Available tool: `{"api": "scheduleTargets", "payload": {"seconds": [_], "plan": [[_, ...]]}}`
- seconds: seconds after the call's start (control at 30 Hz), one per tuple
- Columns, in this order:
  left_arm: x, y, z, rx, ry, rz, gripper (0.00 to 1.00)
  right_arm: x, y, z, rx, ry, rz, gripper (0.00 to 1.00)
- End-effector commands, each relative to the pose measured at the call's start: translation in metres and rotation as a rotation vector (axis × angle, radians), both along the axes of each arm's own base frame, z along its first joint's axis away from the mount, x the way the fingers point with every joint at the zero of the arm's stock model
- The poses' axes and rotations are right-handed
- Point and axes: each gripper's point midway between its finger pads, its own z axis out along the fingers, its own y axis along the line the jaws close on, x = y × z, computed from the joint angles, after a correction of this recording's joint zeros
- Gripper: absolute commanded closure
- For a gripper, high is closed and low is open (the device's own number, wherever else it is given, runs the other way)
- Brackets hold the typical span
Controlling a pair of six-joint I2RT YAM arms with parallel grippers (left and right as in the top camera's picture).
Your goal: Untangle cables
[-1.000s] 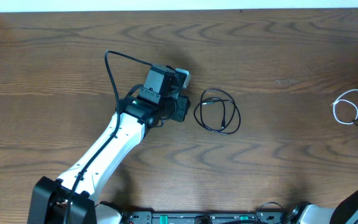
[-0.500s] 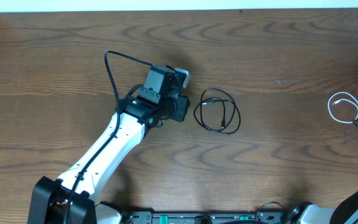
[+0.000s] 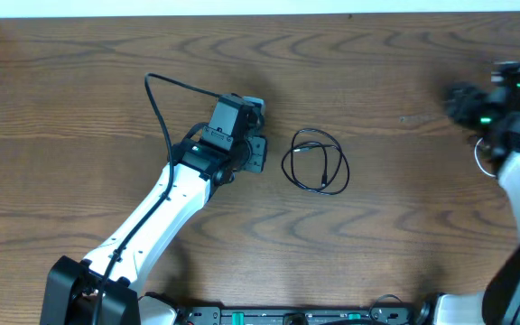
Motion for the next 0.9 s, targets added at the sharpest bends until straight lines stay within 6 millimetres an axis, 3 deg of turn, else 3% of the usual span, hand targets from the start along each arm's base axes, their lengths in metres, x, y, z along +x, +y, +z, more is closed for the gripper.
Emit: {"api": "scheduleTargets", "payload": {"seconds": [0.0, 0.17, 0.4, 0.57, 0.87], "plan": [[0.007, 0.013, 0.002, 0.033, -0.014, 0.108, 0.65, 0.0, 0.059, -0.029, -0.042, 0.048, 0.222, 0.37], [0.006, 0.014, -0.003, 0.039, 0.002, 0.11, 0.64, -0.008, 0.126, -0.07, -0.082, 0.111, 0.449, 0.37], [0.003, 0.015, -0.023, 0.056, 0.062, 0.132, 0.64, -0.031, 0.184, -0.124, -0.066, 0.221, 0.615, 0.37], [0.002, 0.016, -0.045, 0.077, 0.119, 0.146, 0.63, -0.057, 0.229, -0.139, 0.053, 0.266, 0.763, 0.39], [-0.008, 0.013, -0.098, 0.095, 0.274, 0.185, 0.63, -0.098, 0.271, -0.149, 0.073, 0.362, 0.892, 0.51]]}}
